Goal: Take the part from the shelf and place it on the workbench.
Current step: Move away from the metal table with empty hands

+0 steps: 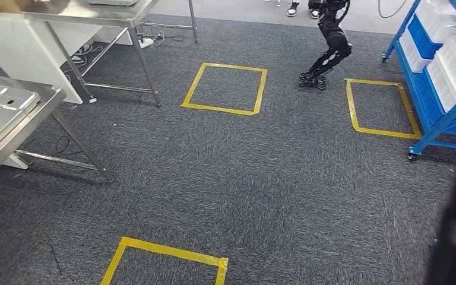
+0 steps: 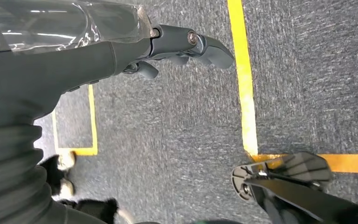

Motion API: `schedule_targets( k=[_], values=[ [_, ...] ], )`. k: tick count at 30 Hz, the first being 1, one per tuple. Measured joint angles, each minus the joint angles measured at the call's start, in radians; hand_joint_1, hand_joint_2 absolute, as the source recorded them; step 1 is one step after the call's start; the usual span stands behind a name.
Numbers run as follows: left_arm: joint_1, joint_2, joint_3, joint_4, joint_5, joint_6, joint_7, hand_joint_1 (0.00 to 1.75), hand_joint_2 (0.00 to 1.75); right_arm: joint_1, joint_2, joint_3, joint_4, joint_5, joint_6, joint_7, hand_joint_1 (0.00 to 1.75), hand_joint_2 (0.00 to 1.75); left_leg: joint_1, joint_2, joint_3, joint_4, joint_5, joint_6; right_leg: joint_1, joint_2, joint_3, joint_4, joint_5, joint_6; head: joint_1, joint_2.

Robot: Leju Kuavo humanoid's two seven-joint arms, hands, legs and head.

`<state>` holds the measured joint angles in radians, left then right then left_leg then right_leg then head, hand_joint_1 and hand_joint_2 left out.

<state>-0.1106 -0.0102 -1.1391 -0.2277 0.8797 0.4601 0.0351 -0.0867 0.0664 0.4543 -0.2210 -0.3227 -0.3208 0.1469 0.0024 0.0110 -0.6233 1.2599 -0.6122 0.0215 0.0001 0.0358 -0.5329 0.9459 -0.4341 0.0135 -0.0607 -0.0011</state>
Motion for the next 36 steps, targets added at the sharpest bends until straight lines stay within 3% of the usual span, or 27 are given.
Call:
schedule_targets(
  k=[1,2,4,5,6,8,10,12,13,14,15,16,17,20,22,24,26,28,30,31,32,33,35,36],
  values=[
    [0.001,0.0,0.0,0.0,0.0,0.0,0.0,0.0,1.75,0.001,0.0,0.0,0.0,0.0,0.0,0.0,0.0,1.75,0.0,-0.002,0.0,-0.011,0.02,0.002,0.001,0.014,0.001,0.0,0.0,0.0,0.0,0.0],
    [0.001,0.001,0.0,0.0,0.0,0.0,0.0,0.0,1.75,0.002,0.0,0.0,0.0,0.0,0.0,0.0,0.0,1.75,-0.001,-0.007,0.019,-0.063,0.057,0.006,0.002,0.028,0.003,0.0,0.0,0.0,0.0,0.0],
    [-0.001,0.005,0.0,0.0,0.0,-0.001,0.0,0.0,1.75,0.002,0.002,0.0,0.0,0.0,0.0,0.0,0.0,1.75,-0.002,-0.045,0.079,-0.214,0.136,0.018,0.003,0.053,0.006,0.001,0.0,0.002,0.0,0.0],
    [-0.002,0.006,0.0,0.0,0.0,-0.002,0.0,0.0,1.75,0.001,0.002,0.0,0.0,0.0,0.0,0.0,0.0,1.75,-0.003,-0.062,0.1,-0.268,0.16,0.022,0.003,0.064,0.005,0.002,0.0,0.004,0.0,0.0],
    [-0.003,0.008,0.0,0.0,0.0,-0.002,0.0,0.0,1.75,0.0,0.003,0.0,0.0,0.0,0.0,-0.001,0.0,1.75,-0.005,-0.073,0.11,-0.298,0.169,0.025,0.003,0.074,0.002,0.003,0.001,0.008,0.0,0.0],
    [-0.005,0.009,0.0,0.0,0.0,-0.003,0.0,0.0,1.75,0.003,0.004,0.0,0.0,0.0,0.0,-0.001,0.0,1.75,-0.008,-0.061,0.113,-0.308,0.17,0.032,0.0,0.091,-0.003,0.001,0.002,0.019,0.0,0.0],
    [-0.007,0.009,0.0,0.0,0.001,-0.003,0.0,0.0,1.75,0.006,0.003,0.0,0.0,-0.002,0.0,-0.002,0.0,1.75,-0.005,-0.042,0.119,-0.317,0.176,0.042,0.001,0.066,-0.013,0.03,-0.012,0.028,0.001,0.0],
    [-0.006,0.01,0.0,0.0,0.001,-0.004,-0.001,0.0,1.75,0.005,0.003,0.0,0.0,-0.003,0.001,-0.002,0.0,1.75,-0.003,-0.018,0.123,-0.323,0.179,0.051,0.001,0.007,-0.056,0.136,-0.069,0.035,0.004,0.0],
    [-0.005,0.011,0.0,0.0,0.001,-0.004,-0.001,0.0,1.75,0.004,0.003,0.0,0.0,-0.004,0.002,-0.001,0.0,1.75,-0.003,-0.006,0.123,-0.323,0.179,0.053,-0.001,-0.011,-0.088,0.205,-0.104,0.039,0.006,0.0],
    [-0.003,0.011,0.0,0.0,0.001,-0.005,-0.001,0.0,1.75,0.003,0.004,0.0,0.0,-0.004,0.002,-0.001,0.0,1.75,-0.004,0.009,0.122,-0.322,0.178,0.055,-0.006,-0.02,-0.121,0.272,-0.135,0.043,0.006,0.0],
    [-0.003,0.012,0.0,0.0,0.001,-0.006,-0.001,0.0,1.75,0.003,0.004,0.0,0.0,-0.005,0.002,-0.001,0.0,1.75,-0.004,0.022,0.122,-0.322,0.178,0.054,-0.01,-0.023,-0.142,0.311,-0.148,0.047,0.006,0.0],
    [-0.003,0.012,0.0,0.0,0.001,-0.007,0.0,0.0,1.75,0.003,0.005,0.0,0.0,-0.007,0.002,-0.001,0.0,1.75,-0.003,0.033,0.122,-0.322,0.177,0.053,-0.014,-0.026,-0.146,0.317,-0.142,0.051,0.006,0.0],
    [-0.004,0.012,0.0,0.0,0.0,-0.008,0.0,0.0,1.75,0.003,0.005,0.0,0.0,-0.008,0.002,0.0,0.0,1.75,-0.002,0.045,0.124,-0.322,0.175,0.05,-0.018,-0.031,-0.128,0.278,-0.115,0.054,0.006,0.0],
    [-0.005,0.013,0.0,0.001,0.0,-0.012,0.0,0.0,1.75,0.002,0.005,0.0,0.0,-0.011,0.002,0.0,0.0,1.75,-0.002,0.073,0.133,-0.319,0.163,0.034,-0.023,-0.084,-0.019,0.058,-0.02,0.059,0.006,0.0],
    [-0.006,0.015,0.0,0.001,0.0,-0.012,0.0,0.0,1.75,0.002,0.006,0.0,0.0,-0.012,0.002,0.001,0.0,1.75,-0.005,0.09,0.138,-0.317,0.156,0.021,-0.018,-0.095,0.001,0.009,-0.008,0.049,0.005,0.0],
    [-0.01,0.016,0.0,0.001,-0.001,-0.012,0.0,0.0,1.75,0.004,0.006,0.0,0.001,-0.012,0.002,0.001,0.0,1.75,0.0,0.099,0.143,-0.315,0.151,0.008,-0.015,-0.072,-0.002,0.008,-0.006,0.034,0.004,0.0],
    [-0.012,0.015,0.0,0.001,-0.001,-0.013,0.0,0.0,1.75,0.004,0.006,0.0,0.001,-0.012,0.001,0.001,0.0,1.75,0.007,0.062,0.127,-0.27,0.117,-0.003,-0.015,-0.052,-0.003,0.005,-0.002,0.02,0.004,0.0],
    [-0.008,0.015,0.0,0.001,-0.002,-0.014,0.0,0.0,1.75,0.001,0.006,0.0,0.002,-0.013,0.0,0.001,0.0,1.75,0.009,0.013,0.069,-0.14,0.046,-0.008,-0.014,-0.03,-0.005,0.005,0.001,0.011,0.004,0.0],
    [-0.003,0.015,0.0,0.001,-0.002,-0.014,0.0,0.0,1.75,0.0,0.006,0.0,0.002,-0.014,0.0,0.001,0.0,1.75,0.009,0.0,0.004,-0.008,-0.004,-0.006,-0.011,-0.002,-0.007,0.005,0.003,0.006,0.004,0.0],
    [-0.002,0.015,0.0,0.001,-0.002,-0.014,0.0,0.0,1.75,0.0,0.006,0.0,0.002,-0.015,0.0,0.001,0.0,1.75,0.008,-0.002,-0.008,0.012,-0.002,-0.004,-0.01,0.013,-0.008,0.006,0.004,0.005,0.004,0.0],
    [-0.002,0.015,0.0,0.001,-0.002,-0.014,0.0,0.0,1.75,0.001,0.006,0.0,0.002,-0.015,0.0,0.001,0.0,1.75,0.008,-0.004,-0.002,-0.006,0.019,-0.001,-0.01,0.027,-0.007,0.006,0.005,0.005,0.004,0.0],
    [-0.002,0.015,0.0,0.001,-0.003,-0.014,0.0,0.0,1.75,0.001,0.006,0.0,0.002,-0.015,0.0,0.001,0.0,1.75,0.008,-0.009,0.02,-0.06,0.054,0.003,-0.01,0.041,-0.005,0.006,0.005,0.005,0.004,0.0],
    [-0.005,0.015,0.0,0.001,-0.003,-0.014,0.0,0.0,1.75,0.001,0.007,0.0,0.002,-0.018,0.0,0.002,0.0,1.75,0.006,-0.048,0.086,-0.216,0.13,0.013,-0.009,0.066,-0.003,0.007,0.005,0.007,0.004,0.0],
    [-0.005,0.015,0.0,0.001,-0.003,-0.015,-0.001,0.0,1.75,0.0,0.008,0.0,0.002,-0.019,0.0,0.002,0.0,1.75,0.005,-0.064,0.109,-0.272,0.153,0.017,-0.008,0.077,-0.004,0.007,0.005,0.01,0.004,0.0]
  ],
)
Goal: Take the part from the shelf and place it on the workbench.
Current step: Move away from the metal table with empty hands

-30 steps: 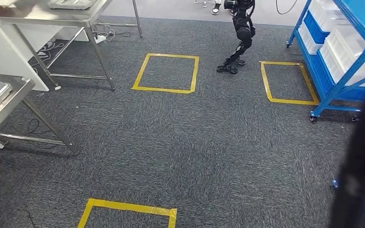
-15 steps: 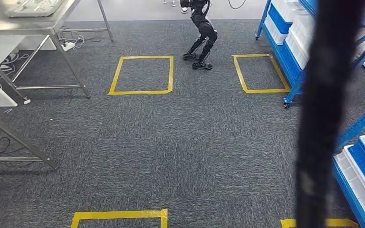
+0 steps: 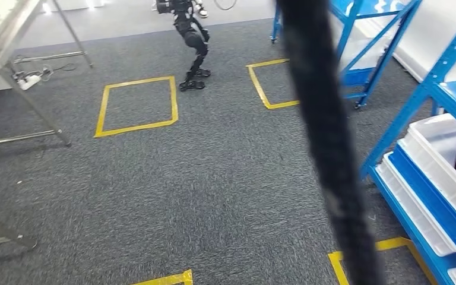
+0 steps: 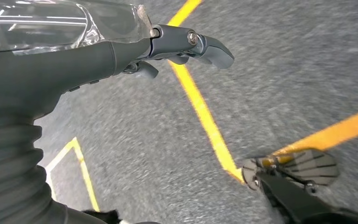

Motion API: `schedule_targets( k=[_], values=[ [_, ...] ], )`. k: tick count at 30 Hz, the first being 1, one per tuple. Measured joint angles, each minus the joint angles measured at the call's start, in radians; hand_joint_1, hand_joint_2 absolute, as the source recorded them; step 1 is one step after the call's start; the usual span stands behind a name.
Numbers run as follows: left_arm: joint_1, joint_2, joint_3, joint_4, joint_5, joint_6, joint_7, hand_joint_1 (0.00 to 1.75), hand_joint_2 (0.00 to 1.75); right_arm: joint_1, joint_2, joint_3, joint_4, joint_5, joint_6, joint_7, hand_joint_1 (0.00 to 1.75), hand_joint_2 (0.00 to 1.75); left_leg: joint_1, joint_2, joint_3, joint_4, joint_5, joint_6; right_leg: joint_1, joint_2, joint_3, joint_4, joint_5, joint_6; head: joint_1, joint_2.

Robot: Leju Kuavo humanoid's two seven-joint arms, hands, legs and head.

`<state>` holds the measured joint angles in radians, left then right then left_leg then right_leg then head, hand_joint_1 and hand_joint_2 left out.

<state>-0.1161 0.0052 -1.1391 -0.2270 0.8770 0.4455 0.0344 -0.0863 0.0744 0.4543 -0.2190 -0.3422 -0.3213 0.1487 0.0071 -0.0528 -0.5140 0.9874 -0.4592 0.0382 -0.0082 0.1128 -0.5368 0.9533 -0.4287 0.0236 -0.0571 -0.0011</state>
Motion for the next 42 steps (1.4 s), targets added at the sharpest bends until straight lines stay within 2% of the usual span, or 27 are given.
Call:
schedule_targets(
  k=[1,3,4,6,7,8,9,10,11,12,14,16,19,21,23,25,26,27,28,30,32,34,36,38,40,41,42],
  values=[
    [-0.001,0.0,0.0,0.0,0.0,0.0,0.0,0.0,1.75,0.001,0.0,0.0,0.0,-0.001,0.0,0.0,0.0,1.75,-0.002,-0.01,0.013,-0.034,0.011,0.002,0.0,0.01,-0.002,0.0,0.001,0.004,0.0,0.0],
    [-0.003,0.0,0.0,0.0,0.0,-0.001,-0.001,0.0,1.75,0.005,0.0,0.0,0.001,-0.002,-0.002,0.001,0.0,1.75,-0.003,0.005,0.016,-0.044,0.014,0.005,-0.001,0.023,-0.006,-0.002,0.003,0.016,0.0,0.0],
    [-0.004,-0.001,0.0,0.0,0.0,-0.002,-0.001,0.0,1.75,0.007,0.0,0.0,0.001,-0.002,-0.003,0.001,0.0,1.75,-0.002,0.014,0.018,-0.049,0.018,0.009,-0.002,0.012,-0.01,0.002,0.0,0.02,0.0,0.0],
    [-0.004,-0.001,0.0,0.0,0.0,-0.003,-0.002,0.0,0.87,0.006,-0.001,0.0,0.002,-0.003,-0.004,0.001,0.0,1.75,0.002,0.037,0.021,-0.059,0.025,0.02,0.0,-0.045,-0.04,0.064,-0.04,0.027,0.002,0.0],
    [-0.002,-0.001,0.0,0.0,0.0,-0.003,-0.002,0.0,0.44,0.005,-0.001,0.0,0.002,-0.003,-0.004,0.001,0.0,1.75,0.001,0.05,0.022,-0.06,0.025,0.023,-0.001,-0.075,-0.07,0.126,-0.074,0.03,0.002,0.0],
    [0.0,0.0,0.0,0.0,0.0,-0.003,-0.002,0.0,0.0,0.004,-0.001,0.0,0.002,-0.003,-0.004,0.001,0.0,1.75,0.0,0.064,0.021,-0.06,0.025,0.026,-0.003,-0.091,-0.106,0.198,-0.108,0.035,0.003,0.0],
    [0.001,0.0,0.0,0.0,0.0,-0.003,-0.002,0.0,0.0,0.003,-0.001,0.0,0.002,-0.003,-0.004,0.001,0.0,1.75,0.0,0.078,0.021,-0.06,0.024,0.026,-0.007,-0.096,-0.137,0.26,-0.13,0.04,0.003,0.0],
    [0.002,0.0,0.0,0.0,0.0,-0.003,-0.002,0.0,0.0,0.003,0.0,0.0,0.002,-0.003,-0.004,0.001,0.0,1.75,0.0,0.091,0.021,-0.059,0.023,0.025,-0.012,-0.099,-0.155,0.295,-0.136,0.045,0.003,0.0],
    [0.001,0.0,0.0,0.0,0.0,-0.004,-0.002,0.0,0.0,0.003,0.0,0.0,0.002,-0.003,-0.004,0.001,0.0,1.75,0.001,0.103,0.022,-0.059,0.021,0.023,-0.017,-0.103,-0.153,0.29,-0.121,0.051,0.003,0.0],
    [0.001,-0.001,0.0,0.0,0.0,-0.005,-0.002,0.0,0.0,0.003,-0.001,0.0,0.002,-0.004,-0.004,0.001,0.0,1.75,0.003,0.114,0.025,-0.058,0.018,0.019,-0.023,-0.112,-0.128,0.242,-0.091,0.057,0.003,0.0],
    [0.0,-0.001,0.0,0.0,0.0,-0.008,-0.002,0.0,0.0,0.003,-0.001,0.0,0.002,-0.005,-0.004,0.001,0.0,1.75,0.004,0.134,0.031,-0.051,0.007,0.005,-0.028,-0.154,-0.051,0.097,-0.027,0.066,0.003,0.0],
    [0.0,0.0,0.0,0.0,0.0,-0.009,-0.003,0.0,0.0,0.002,0.0,0.0,0.002,-0.005,-0.005,0.001,0.0,1.75,0.002,0.152,0.036,-0.044,-0.006,-0.012,-0.025,-0.177,-0.011,0.02,-0.007,0.058,0.003,0.0],
    [-0.003,0.0,0.0,0.0,0.0,-0.009,-0.004,0.0,0.0,0.002,-0.001,0.0,0.002,-0.006,-0.007,0.001,0.0,1.75,0.009,0.174,0.047,-0.043,-0.017,-0.03,-0.016,-0.146,-0.013,0.015,-0.009,0.031,0.002,0.0],
    [-0.006,-0.001,0.0,0.0,-0.001,-0.012,-0.005,0.0,0.0,0.001,-0.002,0.0,0.002,-0.006,-0.009,0.002,0.0,1.75,0.015,0.139,0.03,0.012,-0.058,-0.039,-0.016,-0.125,-0.013,0.014,-0.006,0.018,0.002,0.0],
    [-0.003,-0.003,0.0,0.0,0.0,-0.014,-0.009,0.0,0.0,-0.002,-0.002,0.0,0.002,-0.008,-0.011,0.002,0.0,1.75,0.015,0.085,-0.031,0.149,-0.13,-0.04,-0.012,-0.103,-0.014,0.013,-0.004,0.008,0.001,0.0],
    [0.002,-0.003,0.0,0.0,0.0,-0.015,-0.011,0.0,0.0,-0.002,-0.002,0.0,0.002,-0.011,-0.013,0.001,0.0,1.75,0.013,0.066,-0.091,0.267,-0.168,-0.034,-0.007,-0.077,-0.015,0.014,-0.003,0.003,0.001,0.0],
    [0.004,-0.003,0.0,0.0,0.0,-0.016,-0.011,0.0,0.0,-0.002,-0.002,0.0,0.002,-0.012,-0.013,0.0,0.0,1.75,0.012,0.063,-0.1,0.275,-0.158,-0.03,-0.005,-0.062,-0.015,0.014,-0.003,0.002,0.001,0.0],
    [0.004,-0.003,0.0,0.0,0.0,-0.016,-0.011,0.0,0.0,-0.001,-0.002,0.0,0.002,-0.012,-0.014,-0.001,0.0,1.75,0.011,0.059,-0.091,0.247,-0.132,-0.025,-0.005,-0.048,-0.014,0.014,-0.002,0.001,0.001,0.0],
    [0.003,-0.003,0.0,0.0,0.0,-0.017,-0.012,0.0,0.0,-0.001,-0.002,0.0,0.002,-0.012,-0.014,-0.002,0.0,1.75,0.01,0.048,-0.064,0.178,-0.09,-0.019,-0.004,-0.034,-0.012,0.014,-0.002,0.002,0.001,0.0],
    [0.0,-0.002,0.0,0.0,0.0,-0.018,-0.012,0.0,0.0,-0.002,-0.002,0.0,0.002,-0.013,-0.015,-0.003,0.0,1.75,0.007,0.004,-0.007,0.035,-0.023,-0.007,-0.002,-0.008,-0.011,0.015,0.0,0.006,0.001,0.0],
    [-0.001,-0.002,0.0,0.0,0.0,-0.019,-0.012,0.0,0.0,-0.001,-0.003,0.0,0.002,-0.014,-0.016,-0.004,0.0,1.75,0.001,-0.017,0.015,-0.024,-0.003,-0.002,-0.001,0.012,-0.015,0.014,0.002,0.015,0.001,0.0],
    [-0.003,-0.003,0.0,0.0,0.0,-0.02,-0.014,0.0,0.0,0.004,-0.004,0.0,0.002,-0.015,-0.017,-0.004,0.0,1.75,0.001,0.004,0.015,-0.029,0.002,0.003,-0.004,0.025,-0.02,0.01,0.007,0.026,0.001,0.0],
    [-0.004,-0.005,0.0,-0.001,-0.001,-0.02,-0.014,0.0,0.0,0.005,-0.006,0.0,0.003,-0.016,-0.017,-0.004,0.0,1.75,0.003,0.027,0.016,-0.038,0.011,0.013,-0.003,-0.021,-0.04,0.045,-0.017,0.033,0.004,0.0],
    [-0.002,-0.005,0.0,-0.001,-0.001,-0.02,-0.014,0.0,0.0,0.003,-0.007,0.0,0.003,-0.016,-0.017,-0.004,0.0,1.75,0.002,0.055,0.015,-0.043,0.016,0.021,-0.003,-0.085,-0.093,0.158,-0.083,0.038,0.009,0.0],
    [0.002,-0.005,0.0,-0.001,-0.001,-0.02,-0.014,0.0,0.0,0.001,-0.008,0.0,0.003,-0.017,-0.017,-0.003,0.0,1.75,-0.001,0.085,0.014,-0.042,0.015,0.023,-0.005,-0.1,-0.15,0.282,-0.135,0.042,0.011,0.0],
    [0.002,-0.006,0.0,-0.001,-0.001,-0.021,-0.015,0.0,0.0,0.001,-0.008,0.0,0.003,-0.017,-0.017,-0.003,0.0,1.75,-0.002,0.098,0.014,-0.042,0.014,0.023,-0.006,-0.102,-0.158,0.303,-0.135,0.044,0.011,0.0],
    [0.001,-0.006,0.0,-0.001,-0.001,-0.021,-0.015,0.0,0.0,0.002,-0.008,0.0,0.003,-0.018,-0.017,-0.003,0.0,1.75,-0.001,0.111,0.015,-0.042,0.013,0.022,-0.006,-0.106,-0.144,0.281,-0.116,0.046,0.011,0.0]
  ],
)
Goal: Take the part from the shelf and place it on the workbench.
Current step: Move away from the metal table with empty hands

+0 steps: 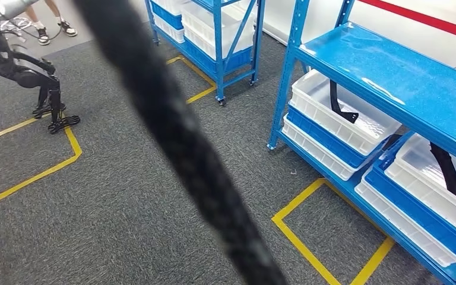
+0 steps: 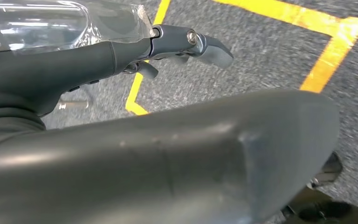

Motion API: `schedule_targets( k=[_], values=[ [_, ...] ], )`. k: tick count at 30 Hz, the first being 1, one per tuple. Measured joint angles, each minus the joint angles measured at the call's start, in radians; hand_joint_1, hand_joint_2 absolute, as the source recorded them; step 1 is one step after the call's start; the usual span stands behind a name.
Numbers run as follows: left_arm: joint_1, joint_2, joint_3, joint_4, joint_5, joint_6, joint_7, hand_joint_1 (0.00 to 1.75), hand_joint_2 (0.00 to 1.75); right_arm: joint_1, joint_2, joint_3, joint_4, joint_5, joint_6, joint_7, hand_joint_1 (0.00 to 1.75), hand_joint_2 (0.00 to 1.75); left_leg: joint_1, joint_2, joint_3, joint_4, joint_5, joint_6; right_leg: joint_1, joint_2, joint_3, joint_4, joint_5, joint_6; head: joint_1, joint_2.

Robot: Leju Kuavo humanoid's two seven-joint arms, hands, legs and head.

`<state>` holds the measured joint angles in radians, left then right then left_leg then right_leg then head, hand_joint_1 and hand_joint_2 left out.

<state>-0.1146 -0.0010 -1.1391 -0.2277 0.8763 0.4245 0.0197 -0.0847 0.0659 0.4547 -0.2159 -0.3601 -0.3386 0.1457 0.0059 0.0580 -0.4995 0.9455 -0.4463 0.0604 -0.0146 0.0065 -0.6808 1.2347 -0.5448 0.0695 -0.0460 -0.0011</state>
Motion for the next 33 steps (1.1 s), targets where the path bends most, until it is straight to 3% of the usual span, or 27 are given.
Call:
schedule_targets(
  k=[2,4,5,7,8,10,12,13,14,15,16,18,19,20,22,23,25,27,29,30,31,33],
  values=[
    [-0.002,-0.001,0.0,0.0,0.0,0.0,0.0,0.0,0.0,0.0,-0.001,0.0,0.0,-0.002,0.0,0.001,0.0,1.75,0.0,0.021,0.005,0.001,-0.004,-0.006,-0.001,-0.035,0.076,-0.136,0.061,0.002,0.0,0.0],
    [-0.002,-0.001,0.0,0.0,0.0,0.0,-0.001,0.0,0.0,-0.002,-0.002,0.0,0.0,-0.003,-0.001,0.002,0.0,1.75,-0.005,0.038,0.01,0.005,-0.013,-0.017,0.001,-0.071,0.133,-0.243,0.095,-0.005,0.0,0.0],
    [-0.002,-0.001,0.0,0.0,-0.001,0.0,-0.001,0.0,0.0,-0.002,-0.002,0.0,0.0,-0.004,-0.001,0.002,0.0,1.75,-0.008,0.047,0.012,0.006,-0.016,-0.022,0.002,-0.076,0.14,-0.26,0.097,-0.013,0.0,0.0],
    [-0.004,-0.001,0.0,0.0,-0.001,0.0,-0.001,0.0,0.0,-0.002,-0.002,0.0,0.0,-0.004,-0.001,0.003,0.0,1.75,-0.007,0.065,0.019,0.006,-0.022,-0.032,0.005,-0.051,0.138,-0.261,0.099,-0.029,0.0,0.0],
    [-0.006,-0.001,0.0,0.0,-0.001,0.0,-0.001,0.0,0.0,-0.001,-0.002,0.0,0.0,-0.005,-0.001,0.003,0.0,1.75,-0.004,0.059,0.019,0.013,-0.029,-0.038,0.005,-0.04,0.137,-0.262,0.101,-0.036,0.0,0.0],
    [-0.008,-0.002,0.0,0.0,-0.002,-0.001,-0.001,0.0,0.0,-0.003,-0.003,0.0,0.0,-0.005,-0.002,0.005,0.0,1.75,0.003,0.015,-0.005,0.08,-0.076,-0.049,0.002,-0.02,0.135,-0.264,0.107,-0.048,0.0,0.0],
    [-0.005,-0.003,0.0,0.0,-0.002,-0.002,0.0,0.0,0.0,-0.005,-0.003,0.0,0.0,-0.005,-0.003,0.006,0.0,1.75,0.005,-0.033,-0.069,0.223,-0.148,-0.053,0.004,0.002,0.13,-0.264,0.112,-0.056,-0.001,0.0],
    [-0.002,-0.003,0.0,0.0,-0.002,-0.002,0.001,0.0,0.0,-0.006,-0.003,0.0,0.0,-0.005,-0.003,0.007,0.0,1.75,0.005,-0.042,-0.101,0.288,-0.171,-0.053,0.006,0.016,0.128,-0.264,0.113,-0.058,-0.001,0.0],
    [0.001,-0.003,0.0,0.0,-0.002,-0.003,0.002,0.0,0.0,-0.005,-0.003,0.0,0.0,-0.005,-0.003,0.007,0.0,1.75,0.004,-0.047,-0.12,0.322,-0.175,-0.051,0.008,0.03,0.127,-0.264,0.115,-0.059,-0.001,0.0],
    [0.002,-0.003,0.0,0.0,-0.002,-0.003,0.002,0.0,0.0,-0.004,-0.003,0.0,0.0,-0.006,-0.003,0.007,0.0,1.75,0.003,-0.05,-0.118,0.312,-0.157,-0.046,0.01,0.044,0.126,-0.264,0.117,-0.06,-0.001,0.0],
    [0.002,-0.003,0.0,0.0,-0.002,-0.003,0.002,0.0,0.0,-0.004,-0.003,0.0,0.0,-0.006,-0.003,0.007,0.0,1.75,0.0,-0.057,-0.097,0.26,-0.123,-0.038,0.012,0.058,0.126,-0.264,0.119,-0.059,-0.001,0.0],
    [-0.001,-0.003,0.0,0.0,-0.002,-0.003,0.002,0.0,0.0,-0.004,-0.002,0.0,0.0,-0.006,-0.003,0.007,0.0,1.75,-0.007,-0.101,-0.03,0.106,-0.047,-0.018,0.014,0.085,0.124,-0.263,0.123,-0.057,-0.001,0.0],
    [-0.002,-0.003,0.0,0.0,-0.002,-0.003,0.002,0.0,0.0,-0.004,-0.002,0.0,0.0,-0.006,-0.003,0.008,0.0,1.75,-0.01,-0.119,-0.005,0.048,-0.024,-0.013,0.015,0.099,0.122,-0.262,0.125,-0.055,-0.001,0.0],
    [-0.002,-0.004,0.0,0.0,-0.002,-0.003,0.003,0.0,0.0,-0.003,-0.002,0.0,0.0,-0.007,-0.003,0.008,0.0,1.75,-0.013,-0.129,0.008,0.017,-0.013,-0.012,0.015,0.111,0.119,-0.262,0.127,-0.053,-0.001,0.0],
    [-0.003,-0.005,0.0,0.0,-0.002,-0.004,0.003,0.0,0.0,-0.001,-0.003,0.0,0.001,-0.007,-0.003,0.009,0.0,1.75,-0.014,-0.109,0.011,0.005,-0.008,-0.017,0.016,0.138,0.111,-0.261,0.133,-0.046,-0.001,0.0],
    [-0.004,-0.006,0.0,0.0,-0.002,-0.005,0.003,0.0,0.0,0.002,-0.005,0.0,0.001,-0.007,-0.003,0.009,0.0,1.75,-0.012,-0.095,0.012,0.002,-0.005,-0.016,0.015,0.136,0.107,-0.255,0.132,-0.043,-0.001,0.0],
    [-0.006,-0.009,0.0,0.0,-0.002,-0.005,0.003,0.0,0.0,0.003,-0.007,0.0,0.002,-0.007,-0.004,0.009,0.0,1.75,-0.007,-0.066,0.01,-0.003,0.001,-0.007,0.016,0.087,0.081,-0.199,0.092,-0.035,0.001,0.0],
    [-0.004,-0.009,0.0,0.0,-0.001,-0.005,0.001,0.0,0.0,0.002,-0.008,0.0,0.002,-0.008,-0.004,0.009,0.0,1.75,-0.005,-0.039,0.007,-0.004,0.003,0.0,0.014,0.024,0.023,-0.068,0.014,-0.025,0.004,0.0],
    [-0.001,-0.01,0.0,0.0,0.0,-0.007,-0.002,0.0,0.0,0.002,-0.008,0.0,0.002,-0.008,-0.004,0.008,0.0,1.75,-0.001,-0.012,0.004,-0.003,0.004,-0.001,0.005,0.006,-0.021,0.038,-0.027,-0.014,0.005,0.0],
    [-0.001,-0.01,0.0,0.0,0.0,-0.008,-0.003,0.0,0.0,0.002,-0.008,0.0,0.002,-0.008,-0.004,0.008,0.0,1.75,0.003,0.0,0.003,-0.003,0.003,-0.003,-0.001,0.002,-0.017,0.04,-0.019,-0.007,0.005,0.0],
    [-0.001,-0.011,0.0,0.0,0.0,-0.008,-0.004,0.0,0.0,0.002,-0.009,0.0,0.002,-0.008,-0.004,0.008,0.0,1.75,0.009,0.011,0.003,-0.001,0.002,-0.008,-0.008,-0.005,0.007,0.0,0.005,0.001,0.005,0.0],
    [-0.002,-0.011,0.0,0.0,0.0,-0.009,-0.005,0.0,0.0,0.001,-0.009,0.0,0.003,-0.008,-0.004,0.008,0.0,1.75,0.016,0.028,0.004,0.009,-0.005,-0.027,-0.021,-0.045,0.088,-0.14,0.059,0.021,0.006,0.0]
  ],
)
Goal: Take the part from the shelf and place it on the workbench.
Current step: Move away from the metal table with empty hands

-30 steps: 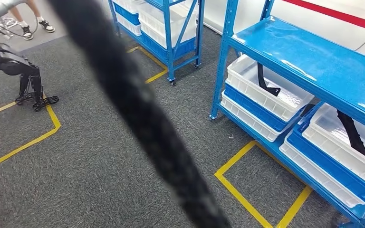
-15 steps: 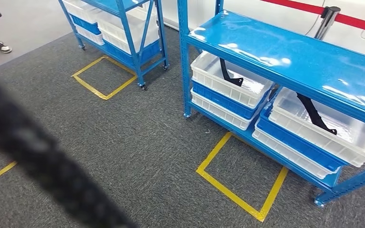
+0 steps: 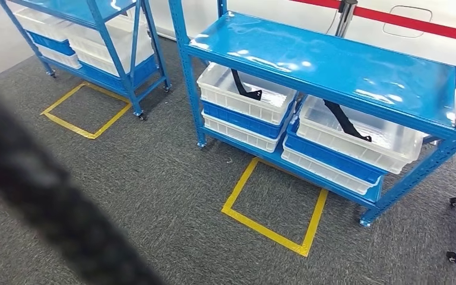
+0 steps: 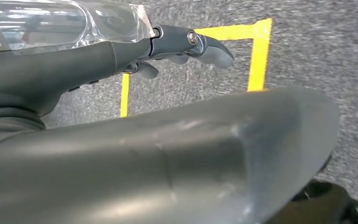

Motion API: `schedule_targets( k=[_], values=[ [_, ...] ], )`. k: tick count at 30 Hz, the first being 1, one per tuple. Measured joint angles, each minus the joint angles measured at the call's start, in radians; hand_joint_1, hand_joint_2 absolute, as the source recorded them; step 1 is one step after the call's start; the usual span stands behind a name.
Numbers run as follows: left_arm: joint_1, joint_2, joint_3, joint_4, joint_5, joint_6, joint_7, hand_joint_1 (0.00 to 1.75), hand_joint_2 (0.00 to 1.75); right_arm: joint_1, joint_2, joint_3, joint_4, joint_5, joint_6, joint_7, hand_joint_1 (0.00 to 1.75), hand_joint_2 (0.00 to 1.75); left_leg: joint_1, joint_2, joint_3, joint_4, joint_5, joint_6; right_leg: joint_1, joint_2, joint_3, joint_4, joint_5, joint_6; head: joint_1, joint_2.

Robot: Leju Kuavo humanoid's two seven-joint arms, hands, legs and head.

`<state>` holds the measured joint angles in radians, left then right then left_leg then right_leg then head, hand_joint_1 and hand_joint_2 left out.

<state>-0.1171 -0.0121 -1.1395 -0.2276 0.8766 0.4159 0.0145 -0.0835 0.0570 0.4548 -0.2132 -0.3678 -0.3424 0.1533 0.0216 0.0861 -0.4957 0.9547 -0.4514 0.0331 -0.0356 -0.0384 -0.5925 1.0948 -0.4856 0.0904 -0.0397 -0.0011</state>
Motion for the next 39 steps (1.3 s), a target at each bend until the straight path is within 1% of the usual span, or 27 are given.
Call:
schedule_targets(
  k=[2,3,5,7,9,10,11,12,13,14,15,17,18,20,21,22,24,26,27,28,30,31,32,34,35,37,39],
  values=[
    [0.0,0.001,0.0,0.0,0.0,0.0,0.0,0.0,0.0,-0.003,0.002,0.0,0.0,0.0,0.0,-0.001,0.0,1.75,0.001,0.014,0.001,0.012,-0.012,-0.019,-0.004,-0.028,0.044,-0.083,0.02,-0.003,0.0,0.0],
    [-0.001,0.002,0.0,0.0,0.0,0.0,-0.001,0.0,0.0,-0.003,0.003,0.0,0.0,0.0,0.0,-0.001,0.0,1.75,0.0,0.021,0.003,0.013,-0.016,-0.025,-0.002,-0.026,0.045,-0.089,0.018,-0.013,0.0,0.0],
    [-0.003,0.002,0.0,0.0,0.0,0.0,-0.001,0.0,0.0,-0.003,0.002,0.0,0.0,0.0,0.0,-0.001,0.0,1.75,0.005,0.029,0.01,0.011,-0.02,-0.031,0.001,-0.003,0.039,-0.088,0.021,-0.034,-0.002,0.0],
    [-0.005,0.001,0.0,0.0,0.0,0.0,0.0,0.0,0.0,-0.004,0.001,0.0,0.0,0.0,0.0,0.0,0.0,1.75,0.01,-0.004,-0.003,0.052,-0.055,-0.036,0.001,0.019,0.036,-0.089,0.027,-0.047,-0.002,0.0],
    [-0.003,0.001,0.0,0.0,0.002,0.0,0.001,0.0,0.0,-0.006,0.001,0.0,0.0,0.0,0.0,0.001,0.0,1.75,0.008,-0.053,-0.057,0.174,-0.127,-0.036,0.005,0.04,0.03,-0.089,0.033,-0.057,-0.002,0.0],
    [0.0,0.001,0.0,0.0,0.002,-0.001,0.003,0.0,0.0,-0.006,0.001,0.0,0.0,0.0,0.0,0.001,0.0,1.75,0.005,-0.064,-0.092,0.247,-0.158,-0.033,0.009,0.053,0.026,-0.089,0.035,-0.061,-0.002,0.0],
    [0.002,0.001,0.0,0.0,0.002,-0.001,0.004,0.0,0.0,-0.006,0.001,0.0,0.0,0.0,0.0,0.002,0.0,1.75,0.002,-0.07,-0.118,0.299,-0.174,-0.028,0.013,0.066,0.023,-0.089,0.037,-0.064,-0.002,0.0],
    [0.003,0.001,0.0,0.0,0.003,-0.002,0.005,0.0,0.0,-0.005,0.001,0.0,0.0,0.0,0.0,0.003,0.0,1.75,-0.003,-0.074,-0.129,0.316,-0.17,-0.02,0.018,0.08,0.021,-0.089,0.04,-0.066,-0.002,0.0],
    [0.003,0.001,0.0,0.0,0.003,-0.002,0.006,0.0,0.0,-0.005,0.001,0.0,0.0,0.0,0.0,0.005,0.0,1.75,-0.009,-0.079,-0.12,0.29,-0.146,-0.009,0.023,0.094,0.02,-0.089,0.042,-0.068,-0.002,0.0],
    [0.002,0.001,0.0,0.0,0.003,-0.003,0.006,0.0,0.0,-0.004,0.001,0.0,0.0,0.0,0.0,0.006,0.0,1.75,-0.017,-0.089,-0.094,0.228,-0.111,0.006,0.027,0.106,0.02,-0.09,0.044,-0.069,-0.002,0.0],
    [0.001,0.003,0.0,0.0,0.003,-0.003,0.007,0.0,0.0,-0.004,0.004,0.0,0.0,0.0,0.001,0.007,0.0,1.75,-0.026,-0.113,-0.059,0.151,-0.074,0.023,0.028,0.118,0.019,-0.09,0.047,-0.07,-0.002,0.0],
    [-0.001,0.005,0.0,0.001,0.003,-0.003,0.01,0.0,0.0,-0.005,0.007,0.001,0.0,0.0,0.001,0.007,0.0,1.75,-0.044,-0.157,-0.011,0.04,-0.026,0.051,0.028,0.141,0.019,-0.092,0.053,-0.068,-0.002,0.0],
    [-0.001,0.006,0.0,0.001,0.003,-0.003,0.011,0.0,0.44,-0.006,0.009,0.001,0.0,0.0,0.001,0.007,0.0,1.75,-0.051,-0.168,-0.003,0.02,-0.019,0.058,0.026,0.152,0.018,-0.094,0.056,-0.064,-0.003,0.0],
    [-0.003,0.005,0.0,0.001,0.004,-0.003,0.014,0.0,1.31,-0.003,0.007,0.001,0.0,0.0,0.0,0.007,0.0,1.75,-0.05,-0.147,0.001,0.004,-0.006,0.058,0.027,0.173,0.016,-0.101,0.064,-0.053,-0.003,0.0],
    [-0.005,0.005,0.0,0.001,0.004,-0.003,0.014,0.0,1.75,-0.002,0.006,0.001,0.0,0.0,0.0,0.007,0.0,1.75,-0.046,-0.135,0.006,-0.009,0.004,0.055,0.031,0.163,0.012,-0.097,0.06,-0.048,-0.002,0.0],
    [-0.006,0.004,0.0,0.001,0.004,-0.003,0.013,0.0,1.75,-0.002,0.005,0.001,0.001,0.0,0.0,0.006,0.0,1.75,-0.041,-0.122,0.01,-0.023,0.014,0.053,0.034,0.142,0.003,-0.081,0.046,-0.043,-0.001,0.0],
    [-0.004,0.003,0.0,0.001,0.004,-0.003,0.01,0.0,1.75,-0.004,0.004,0.001,0.001,0.001,0.0,0.004,0.0,1.75,-0.037,-0.095,0.013,-0.039,0.026,0.048,0.036,0.082,-0.037,0.011,-0.019,-0.032,0.002,0.0],
    [0.002,0.002,0.0,0.001,0.005,-0.003,0.006,0.0,1.75,-0.005,0.004,0.002,0.001,0.0,0.001,0.002,0.0,1.75,-0.036,-0.064,0.008,-0.039,0.028,0.047,0.029,0.057,-0.084,0.126,-0.079,-0.021,0.002,0.0],
    [0.004,0.002,0.0,0.001,0.006,-0.003,0.005,0.0,1.75,-0.006,0.004,0.003,0.001,0.0,0.001,0.001,0.0,1.75,-0.035,-0.049,0.007,-0.038,0.028,0.046,0.025,0.051,-0.088,0.149,-0.085,-0.016,0.002,0.0],
    [0.003,0.001,0.0,0.001,0.007,-0.003,0.003,0.0,1.75,-0.005,0.003,0.004,0.001,0.0,0.0,0.0,0.0,1.75,-0.033,-0.036,0.006,-0.038,0.028,0.044,0.02,0.046,-0.072,0.133,-0.072,-0.01,0.002,0.0],
    [0.001,0.001,0.0,0.001,0.007,-0.003,0.001,0.0,1.75,-0.005,0.0,0.006,0.001,0.0,0.0,-0.001,0.0,1.75,-0.029,-0.014,0.006,-0.032,0.026,0.035,0.012,0.019,0.011,0.003,-0.018,0.0,0.001,0.0],
    [0.0,0.0,0.0,0.001,0.007,-0.003,0.0,0.0,1.75,-0.005,0.0,0.007,0.001,0.0,0.0,-0.002,0.0,1.31,-0.029,-0.006,0.004,-0.026,0.021,0.027,0.011,0.004,0.05,-0.062,0.004,0.0,0.001,0.0],
    [0.0,0.0,0.0,0.001,0.007,-0.003,0.0,0.0,1.75,-0.005,0.0,0.007,0.001,0.0,-0.002,-0.002,0.0,0.87,-0.03,0.0,0.003,-0.021,0.018,0.019,0.011,-0.007,0.076,-0.107,0.017,-0.007,0.001,0.0],
    [-0.003,0.0,0.0,0.001,0.007,-0.003,0.0,0.0,1.75,-0.003,0.0,0.008,0.001,0.005,-0.009,0.0,0.0,0.0,-0.031,0.011,0.001,-0.016,0.013,0.006,0.016,-0.005,0.085,-0.129,0.023,-0.029,-0.001,0.0],
    [-0.005,0.0,0.0,0.001,0.006,-0.003,0.0,0.0,1.75,-0.001,0.0,0.009,0.001,0.009,-0.016,0.006,0.0,0.0,-0.03,0.015,0.002,-0.016,0.013,0.002,0.016,0.0,0.082,-0.13,0.025,-0.04,-0.002,0.0],
    [-0.007,-0.001,0.0,0.001,0.004,-0.003,0.002,0.0,1.75,-0.002,-0.001,0.012,0.001,0.018,-0.032,0.024,0.0,0.0,-0.024,-0.007,-0.008,0.012,-0.008,-0.01,0.014,0.008,0.079,-0.133,0.032,-0.055,-0.002,0.0],
    [-0.005,-0.001,0.0,0.001,0.003,-0.003,0.004,0.0,1.75,-0.005,-0.002,0.016,0.001,0.021,-0.048,0.039,0.0,0.0,-0.017,-0.049,-0.052,0.114,-0.073,-0.023,0.012,0.015,0.073,-0.134,0.038,-0.065,-0.003,0.0]
  ],
)
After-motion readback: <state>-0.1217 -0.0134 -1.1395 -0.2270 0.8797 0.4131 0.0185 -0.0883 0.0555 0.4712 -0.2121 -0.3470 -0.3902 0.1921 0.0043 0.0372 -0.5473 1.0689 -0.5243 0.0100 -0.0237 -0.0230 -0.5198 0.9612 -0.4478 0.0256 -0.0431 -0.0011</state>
